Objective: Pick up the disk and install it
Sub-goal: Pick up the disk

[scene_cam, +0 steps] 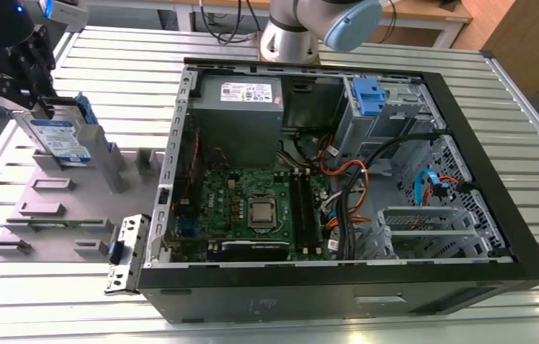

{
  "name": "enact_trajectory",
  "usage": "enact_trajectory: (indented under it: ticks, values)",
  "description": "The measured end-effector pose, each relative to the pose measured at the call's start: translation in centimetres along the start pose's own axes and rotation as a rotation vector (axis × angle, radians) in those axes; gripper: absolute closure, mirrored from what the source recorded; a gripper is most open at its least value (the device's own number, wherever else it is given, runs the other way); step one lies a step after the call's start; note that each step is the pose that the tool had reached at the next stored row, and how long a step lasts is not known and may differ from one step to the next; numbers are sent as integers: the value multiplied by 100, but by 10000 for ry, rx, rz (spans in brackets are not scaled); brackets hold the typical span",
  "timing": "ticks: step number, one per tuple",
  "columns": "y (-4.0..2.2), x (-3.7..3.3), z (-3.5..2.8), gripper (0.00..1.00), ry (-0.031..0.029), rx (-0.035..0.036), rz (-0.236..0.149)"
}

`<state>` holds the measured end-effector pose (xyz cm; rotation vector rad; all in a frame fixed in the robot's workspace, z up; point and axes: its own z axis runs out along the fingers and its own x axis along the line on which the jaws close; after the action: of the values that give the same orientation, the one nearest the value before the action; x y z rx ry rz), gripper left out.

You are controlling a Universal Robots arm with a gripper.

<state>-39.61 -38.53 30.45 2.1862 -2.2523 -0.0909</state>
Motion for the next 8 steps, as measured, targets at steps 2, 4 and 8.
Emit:
enact_trajectory:
  ticks: [2, 4, 8]
  values:
    - [-1, 0, 0, 62, -13, -1, -1]
    - [0, 2, -1, 62, -41, -4, -3]
    - [0, 1, 0, 62, -65, -3, -3]
